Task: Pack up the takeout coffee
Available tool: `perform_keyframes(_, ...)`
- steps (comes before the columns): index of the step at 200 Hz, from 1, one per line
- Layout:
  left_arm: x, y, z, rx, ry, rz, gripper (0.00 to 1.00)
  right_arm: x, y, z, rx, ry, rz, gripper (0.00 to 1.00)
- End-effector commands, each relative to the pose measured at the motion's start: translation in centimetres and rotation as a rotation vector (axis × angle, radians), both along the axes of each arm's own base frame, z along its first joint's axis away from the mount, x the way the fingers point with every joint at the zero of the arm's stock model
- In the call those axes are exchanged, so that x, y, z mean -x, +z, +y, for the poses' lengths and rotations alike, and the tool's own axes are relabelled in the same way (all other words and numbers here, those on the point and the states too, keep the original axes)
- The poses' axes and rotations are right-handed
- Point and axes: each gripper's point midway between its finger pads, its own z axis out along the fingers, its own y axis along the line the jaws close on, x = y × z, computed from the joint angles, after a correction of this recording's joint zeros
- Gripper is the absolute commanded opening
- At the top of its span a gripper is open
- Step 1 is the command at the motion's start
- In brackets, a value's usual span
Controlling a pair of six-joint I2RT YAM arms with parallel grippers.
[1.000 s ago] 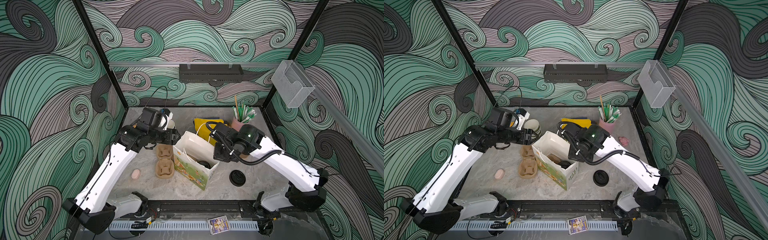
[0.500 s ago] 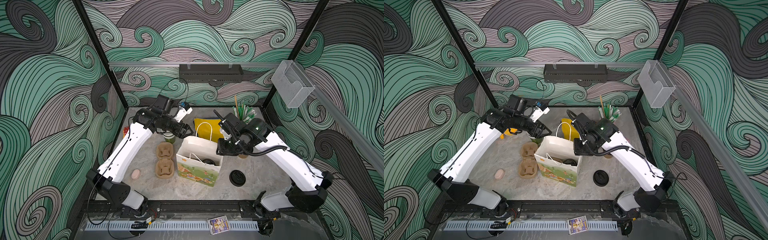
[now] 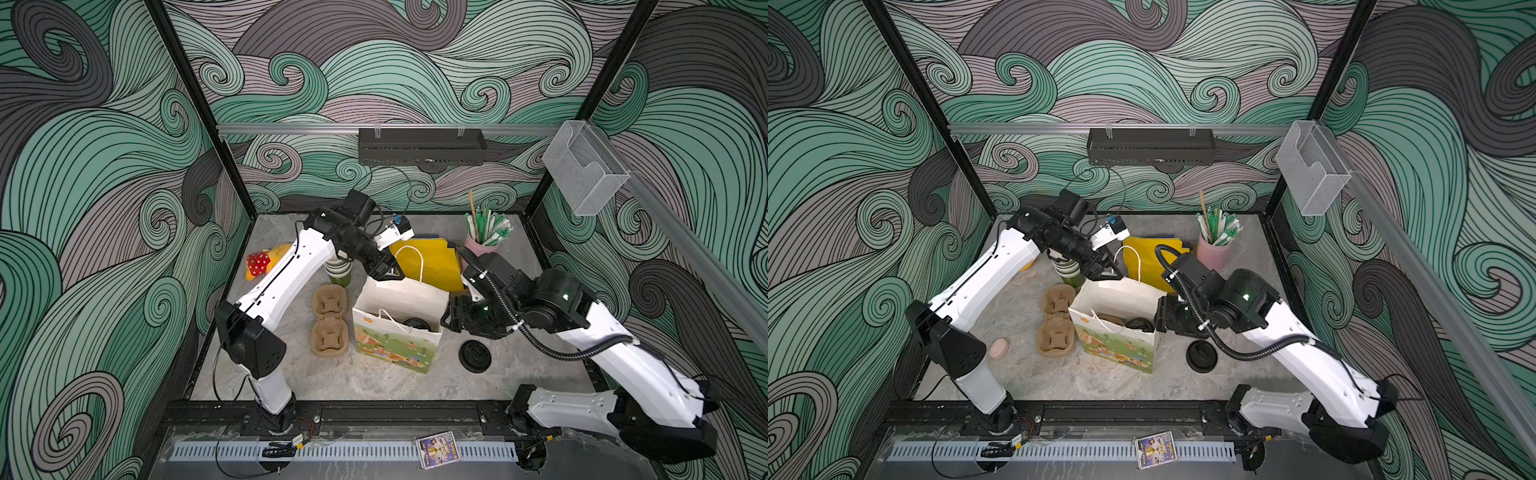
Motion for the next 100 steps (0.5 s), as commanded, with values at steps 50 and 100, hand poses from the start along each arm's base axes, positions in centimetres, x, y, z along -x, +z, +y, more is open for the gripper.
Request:
perform_keyframes(50, 1.6, -1.1, 0.6, -0.065, -0.066, -0.014, 0.18, -2.5, -1.1, 1.4, 0.089, -0.034, -0.024, 0.41)
perform_keyframes(100, 1.9, -0.2, 1.7, -0.081, 0.027, -0.015, 0.00, -4.3, -1.1, 1.5, 0.132, 0.023, -0.055, 0.09)
